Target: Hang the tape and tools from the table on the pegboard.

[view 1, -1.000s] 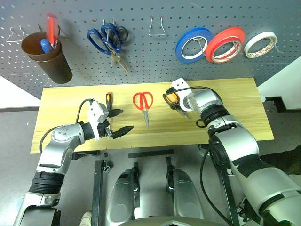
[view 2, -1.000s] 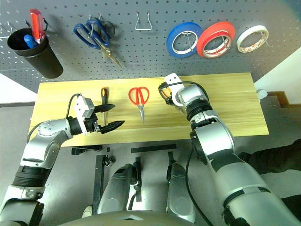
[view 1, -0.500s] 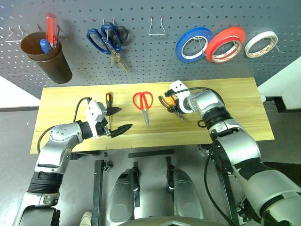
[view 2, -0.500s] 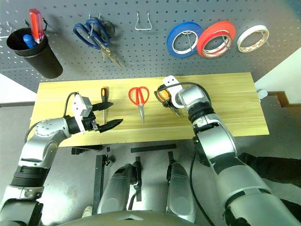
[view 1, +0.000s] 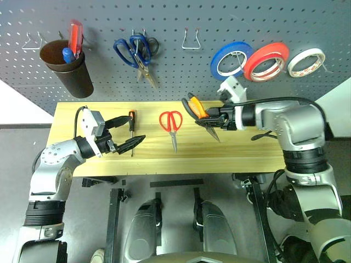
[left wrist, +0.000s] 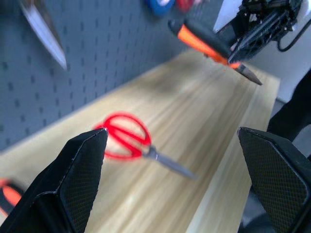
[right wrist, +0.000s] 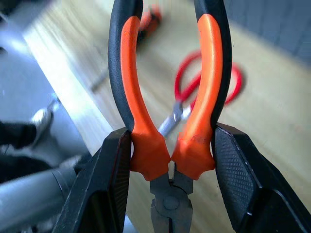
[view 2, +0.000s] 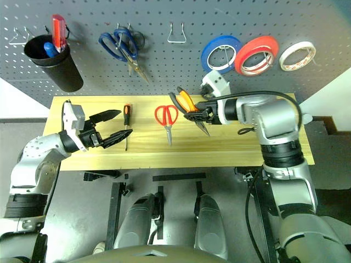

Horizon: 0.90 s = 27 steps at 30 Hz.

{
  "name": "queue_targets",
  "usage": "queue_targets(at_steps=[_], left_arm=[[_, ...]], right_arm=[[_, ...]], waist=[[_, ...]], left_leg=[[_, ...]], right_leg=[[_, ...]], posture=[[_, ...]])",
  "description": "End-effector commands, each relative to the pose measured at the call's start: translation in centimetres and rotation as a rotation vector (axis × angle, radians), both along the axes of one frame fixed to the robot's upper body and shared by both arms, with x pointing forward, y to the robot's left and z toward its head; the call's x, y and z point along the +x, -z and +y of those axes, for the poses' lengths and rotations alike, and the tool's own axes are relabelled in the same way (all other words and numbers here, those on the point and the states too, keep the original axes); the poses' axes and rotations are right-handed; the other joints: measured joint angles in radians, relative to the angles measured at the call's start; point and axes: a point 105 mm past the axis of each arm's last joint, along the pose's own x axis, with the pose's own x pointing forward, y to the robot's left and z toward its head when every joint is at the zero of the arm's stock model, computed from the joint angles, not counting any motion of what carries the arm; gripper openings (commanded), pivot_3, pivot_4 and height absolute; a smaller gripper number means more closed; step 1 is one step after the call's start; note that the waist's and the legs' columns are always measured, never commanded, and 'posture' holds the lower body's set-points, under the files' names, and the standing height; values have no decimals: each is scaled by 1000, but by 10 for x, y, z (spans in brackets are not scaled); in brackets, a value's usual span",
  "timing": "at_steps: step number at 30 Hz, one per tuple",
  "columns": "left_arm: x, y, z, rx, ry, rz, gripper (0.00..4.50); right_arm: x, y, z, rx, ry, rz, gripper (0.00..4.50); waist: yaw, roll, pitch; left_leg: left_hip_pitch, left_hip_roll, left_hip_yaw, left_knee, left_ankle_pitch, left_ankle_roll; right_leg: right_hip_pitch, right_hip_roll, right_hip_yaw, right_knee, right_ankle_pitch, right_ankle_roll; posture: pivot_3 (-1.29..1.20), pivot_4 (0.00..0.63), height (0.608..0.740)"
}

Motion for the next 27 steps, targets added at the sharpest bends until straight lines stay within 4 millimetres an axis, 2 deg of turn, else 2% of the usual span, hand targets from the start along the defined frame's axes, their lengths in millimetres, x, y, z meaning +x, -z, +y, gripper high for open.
queue_targets(at_steps=[1, 4, 8, 13, 21, 27], left_arm=[[-8, -28, 3, -38, 50, -108, 4500], [-10, -50, 1, -76, 75, -184, 4500], [-8, -66, 3, -97, 77, -233, 4500], [-2, -78, 6, -122, 47, -268, 4500], [19, -88, 9, -114, -36, -290, 4500], [23, -87, 7, -91, -47, -295, 4500]], right_arm=[[-16, -42, 0, 137, -63, -141, 2128], [-17, -76, 0, 282, -44, -250, 2128], [-9, -104, 7, 404, 15, -374, 2128], [5, -121, 24, 468, 82, -462, 2128], [66, -136, 42, 491, 317, -592, 2128], [98, -140, 46, 471, 411, -631, 2128]], waist=[[0, -1, -16], [-2, -3, -37], [-5, -3, -62], [-8, -3, -90], [-35, -3, -116], [-58, -3, -118]], left_leg=[[0, 0, 0, 0, 0, 0], [0, 0, -1, 0, 0, 0], [1, 0, -1, 1, 1, -1], [10, 0, -1, 0, 1, -1], [13, 0, -1, 1, 2, -2], [14, 0, -1, 0, 2, -2]], right_leg=[[0, 0, 0, 0, 0, 0], [1, 0, -1, 0, 0, 0], [3, 1, -1, 0, 2, 0], [11, 1, -1, 0, 2, 0], [14, 1, -1, 1, 2, -1], [14, 1, -1, 1, 2, -1]], posture=[[35, 134, 732], [24, 115, 732], [20, 98, 732], [11, 80, 732], [23, 68, 732], [48, 66, 732]])
